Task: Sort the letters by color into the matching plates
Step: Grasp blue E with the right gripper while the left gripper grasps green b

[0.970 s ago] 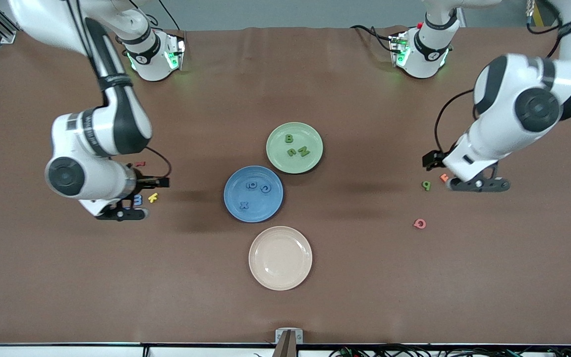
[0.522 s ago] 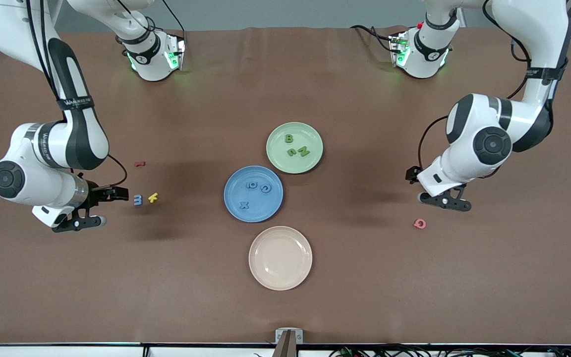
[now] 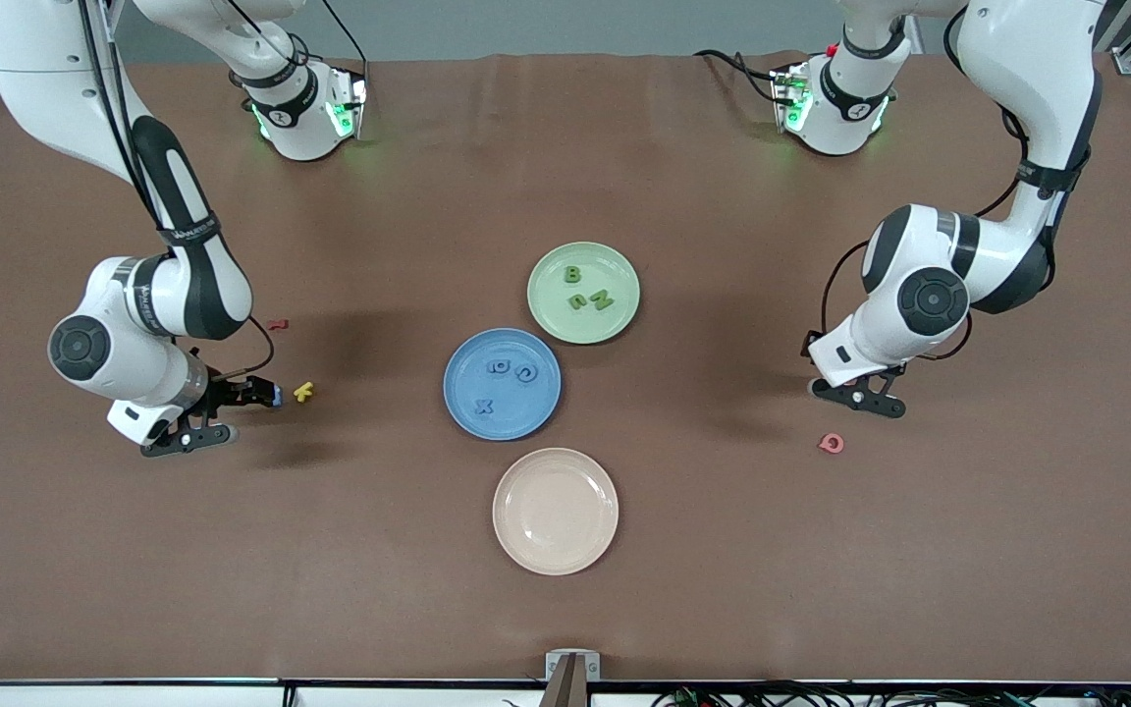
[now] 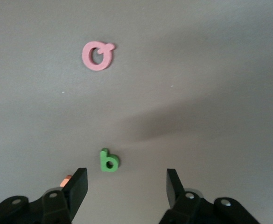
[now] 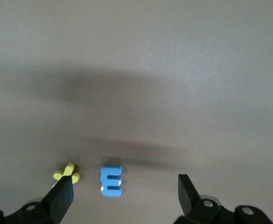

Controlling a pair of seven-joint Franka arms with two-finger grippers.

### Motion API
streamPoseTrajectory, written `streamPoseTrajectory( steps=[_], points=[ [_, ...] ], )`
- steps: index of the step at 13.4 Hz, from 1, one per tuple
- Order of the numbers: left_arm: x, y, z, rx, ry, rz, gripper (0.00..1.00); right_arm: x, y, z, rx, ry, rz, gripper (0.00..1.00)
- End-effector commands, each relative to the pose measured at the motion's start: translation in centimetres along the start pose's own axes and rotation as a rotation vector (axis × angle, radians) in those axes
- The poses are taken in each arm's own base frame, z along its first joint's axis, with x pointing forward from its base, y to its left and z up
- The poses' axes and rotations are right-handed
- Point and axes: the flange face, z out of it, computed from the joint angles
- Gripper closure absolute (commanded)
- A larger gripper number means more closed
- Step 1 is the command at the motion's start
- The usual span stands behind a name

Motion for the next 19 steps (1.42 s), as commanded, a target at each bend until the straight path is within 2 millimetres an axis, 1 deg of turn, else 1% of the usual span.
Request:
streamPoseTrajectory(
  steps=[1, 2, 4, 6, 7, 8, 10, 11, 13, 15, 18, 19],
  points=[
    [-0.3, -1.5, 2.2, 0.000, 0.023, 0.001, 0.25, -0.9, -0.3, 1.4, -0.008, 0.006, -0.019, 0.01],
    [-0.6, -2.0, 3.5, -0.008, 0.037, -0.010, 0.25, -1.2, -0.4, 1.9, -0.006, -0.005, -0.018, 0.01],
    [-0.9, -3.6, 5.1, -0.020, 0.044, -0.039, 0.26, -1.2, -0.5, 2.6, -0.004, -0.015, -0.019, 0.01],
    [-1.0, -3.6, 5.5, -0.022, 0.037, -0.038, 0.29, -1.3, -0.6, 3.1, -0.004, -0.015, -0.019, 0.01],
    [-1.2, -3.6, 6.2, -0.026, 0.023, -0.039, 0.30, -1.3, -0.6, 3.3, -0.003, -0.017, -0.018, 0.01],
    [-1.4, -4.1, 6.6, -0.029, 0.017, -0.049, 0.31, -1.4, -0.6, 3.7, -0.002, -0.022, -0.018, 0.02],
    [-1.5, -4.1, 7.1, -0.032, 0.008, -0.050, 0.33, -1.4, -0.6, 3.9, -0.002, -0.019, -0.016, 0.03],
    [-1.5, -4.1, 7.3, -0.034, 0.005, -0.049, 0.35, -1.4, -0.6, 4.2, -0.003, -0.023, -0.016, 0.05],
    [-1.5, -3.9, 7.6, -0.037, 0.002, -0.049, 0.36, -1.5, -0.6, 4.7, -0.001, -0.027, -0.017, 0.09],
    [-1.7, -3.9, 8.1, -0.039, -0.006, -0.049, 0.37, -1.4, -0.7, 4.9, 0.001, -0.030, -0.017, 0.16],
    [-2.0, -3.8, 8.2, -0.040, -0.016, -0.055, 0.39, -1.5, -1.0, 5.3, 0.004, -0.035, -0.020, 0.25],
    [-2.2, -3.9, 8.2, -0.040, -0.019, -0.056, 0.40, -1.5, -1.1, 5.3, 0.005, -0.035, -0.021, 0.30]
  ],
)
